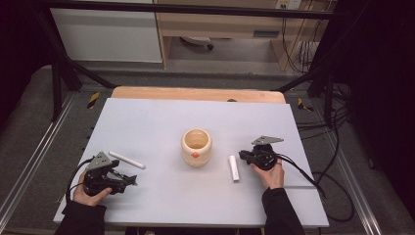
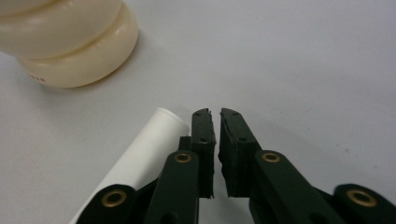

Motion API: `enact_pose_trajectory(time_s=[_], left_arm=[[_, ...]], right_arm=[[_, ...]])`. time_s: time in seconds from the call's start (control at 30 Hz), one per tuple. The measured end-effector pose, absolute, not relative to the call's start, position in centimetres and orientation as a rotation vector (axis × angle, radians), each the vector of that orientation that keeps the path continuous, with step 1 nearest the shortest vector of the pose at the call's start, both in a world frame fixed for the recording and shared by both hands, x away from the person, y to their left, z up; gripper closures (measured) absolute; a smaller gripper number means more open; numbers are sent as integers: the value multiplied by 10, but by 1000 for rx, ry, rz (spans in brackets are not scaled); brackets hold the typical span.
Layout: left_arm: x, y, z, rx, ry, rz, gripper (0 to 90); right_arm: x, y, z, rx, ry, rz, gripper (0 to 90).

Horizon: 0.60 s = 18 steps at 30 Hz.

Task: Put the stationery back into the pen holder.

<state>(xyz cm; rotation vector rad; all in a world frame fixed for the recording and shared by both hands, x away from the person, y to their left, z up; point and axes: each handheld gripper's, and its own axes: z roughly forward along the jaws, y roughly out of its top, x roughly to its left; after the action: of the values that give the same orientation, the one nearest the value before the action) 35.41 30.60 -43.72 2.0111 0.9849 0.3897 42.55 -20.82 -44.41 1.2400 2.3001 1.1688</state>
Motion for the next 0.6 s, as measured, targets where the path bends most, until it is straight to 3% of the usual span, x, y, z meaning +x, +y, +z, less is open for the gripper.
enact_pose_trajectory(time_s=[0.1,0.6], left_arm=[[354,306,-437,2010,986,390,55],[354,304,-437,2016,984,397,56]], right_arm=[[425,-207,-446,1243,2317,1168,900],[422,-200,-452,1262,2384,1173,900]])
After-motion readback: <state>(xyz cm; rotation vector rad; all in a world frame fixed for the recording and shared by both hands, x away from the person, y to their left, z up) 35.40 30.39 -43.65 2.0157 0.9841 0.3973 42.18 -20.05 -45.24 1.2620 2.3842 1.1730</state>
